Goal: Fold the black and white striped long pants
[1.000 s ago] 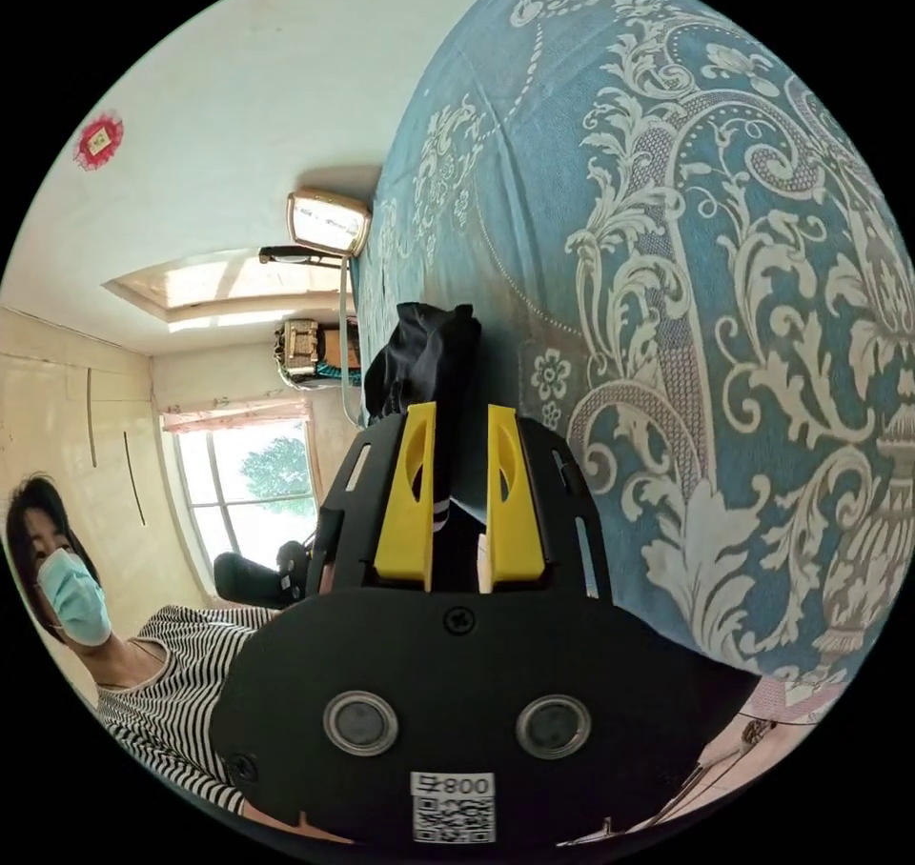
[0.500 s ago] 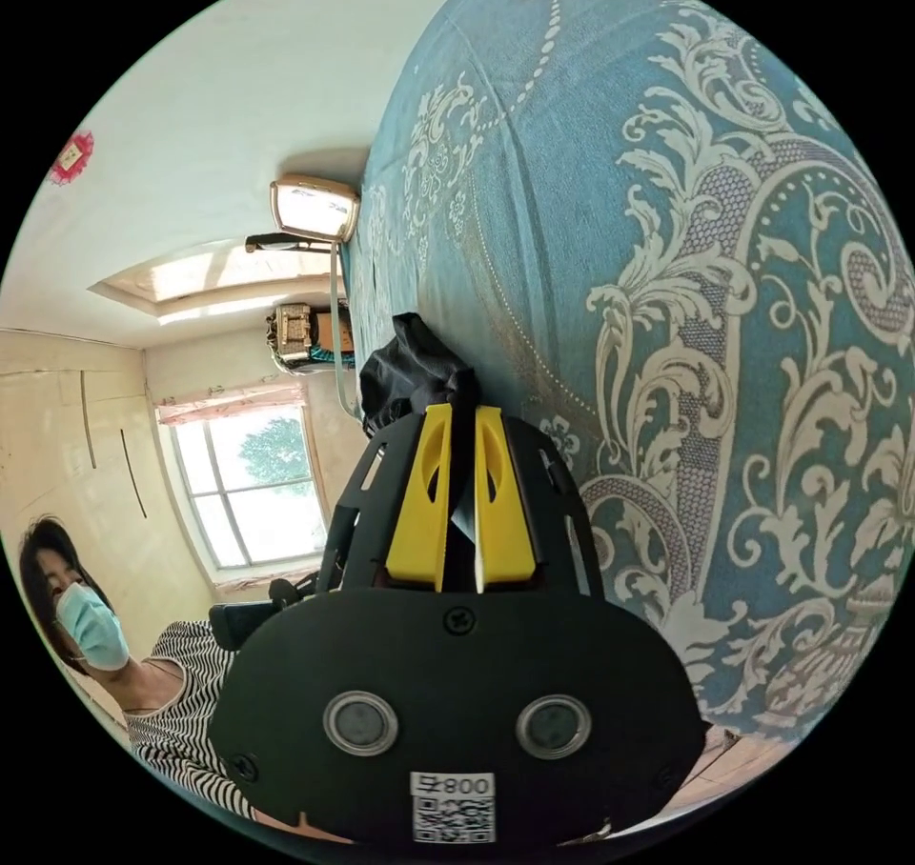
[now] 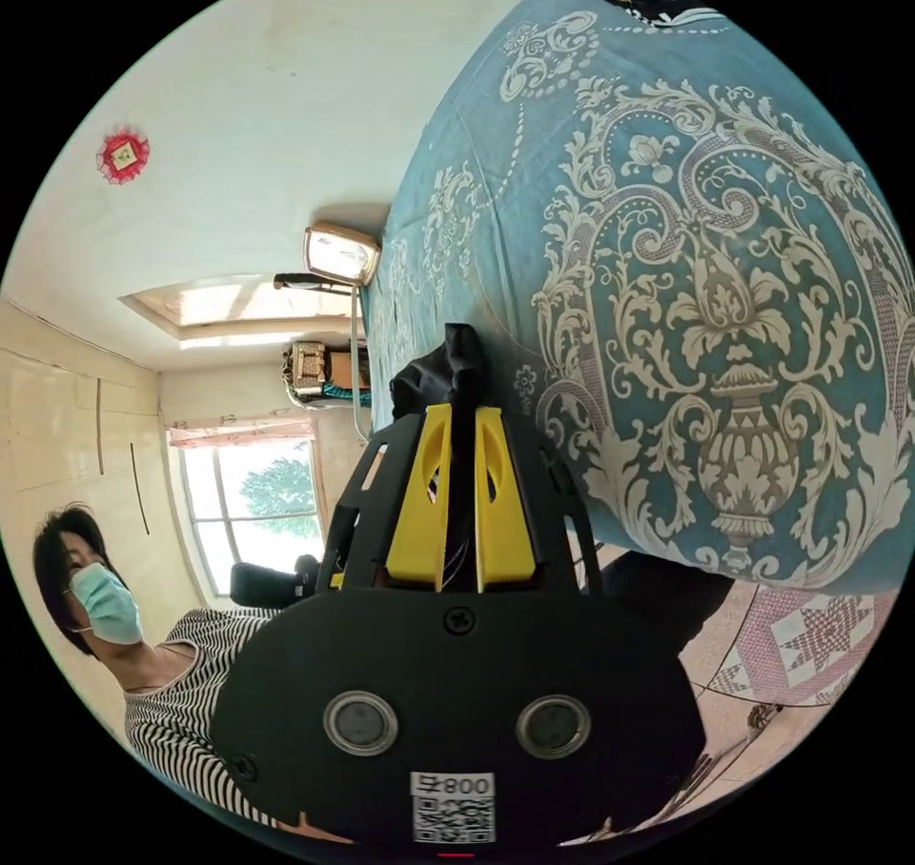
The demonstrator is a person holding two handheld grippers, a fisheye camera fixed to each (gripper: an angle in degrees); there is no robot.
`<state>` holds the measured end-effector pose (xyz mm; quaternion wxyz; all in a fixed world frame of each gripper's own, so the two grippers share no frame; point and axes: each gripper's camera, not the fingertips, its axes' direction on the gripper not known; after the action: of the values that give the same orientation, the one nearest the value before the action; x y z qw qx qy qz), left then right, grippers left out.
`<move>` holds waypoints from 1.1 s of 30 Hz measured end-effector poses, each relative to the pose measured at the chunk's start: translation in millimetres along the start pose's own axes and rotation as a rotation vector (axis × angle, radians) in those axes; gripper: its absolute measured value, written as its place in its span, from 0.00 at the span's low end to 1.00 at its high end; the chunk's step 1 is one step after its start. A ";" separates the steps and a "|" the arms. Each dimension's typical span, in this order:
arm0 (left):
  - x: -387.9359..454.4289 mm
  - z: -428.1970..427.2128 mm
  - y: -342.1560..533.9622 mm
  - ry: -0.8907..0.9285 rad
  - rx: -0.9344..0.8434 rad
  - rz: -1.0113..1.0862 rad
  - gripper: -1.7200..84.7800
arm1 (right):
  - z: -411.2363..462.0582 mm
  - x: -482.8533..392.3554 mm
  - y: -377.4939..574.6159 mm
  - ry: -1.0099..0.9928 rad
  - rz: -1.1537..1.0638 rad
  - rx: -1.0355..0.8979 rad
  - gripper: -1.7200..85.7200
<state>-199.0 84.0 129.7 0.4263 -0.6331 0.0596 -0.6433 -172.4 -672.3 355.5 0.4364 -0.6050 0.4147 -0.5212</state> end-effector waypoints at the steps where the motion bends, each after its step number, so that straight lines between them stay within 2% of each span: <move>1: -8.0 5.3 14.6 0.011 0.016 -0.028 0.08 | 2.7 -11.2 -1.2 -0.026 -0.012 0.008 0.06; 9: -80.0 8.6 134.4 0.118 0.279 -0.272 0.08 | 43.5 -133.5 -34.4 -0.158 -0.184 0.005 0.05; 14: -127.5 21.6 234.0 0.134 0.458 -0.445 0.08 | 102.2 -226.8 -71.0 -0.196 -0.280 -0.049 0.05; 26: -204.9 143.6 433.0 0.148 0.551 -0.811 0.08 | 310.6 -368.2 -165.2 -0.043 -0.281 -0.297 0.06; 33: -226.9 219.1 510.3 0.198 0.569 -0.968 0.08 | 404.8 -424.6 -202.5 0.061 -0.272 -0.401 0.07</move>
<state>194.6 5.9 -316.2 0.2291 -0.3852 -0.3731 -0.8124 191.0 -171.6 405.1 0.2207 -0.7137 0.4378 -0.5003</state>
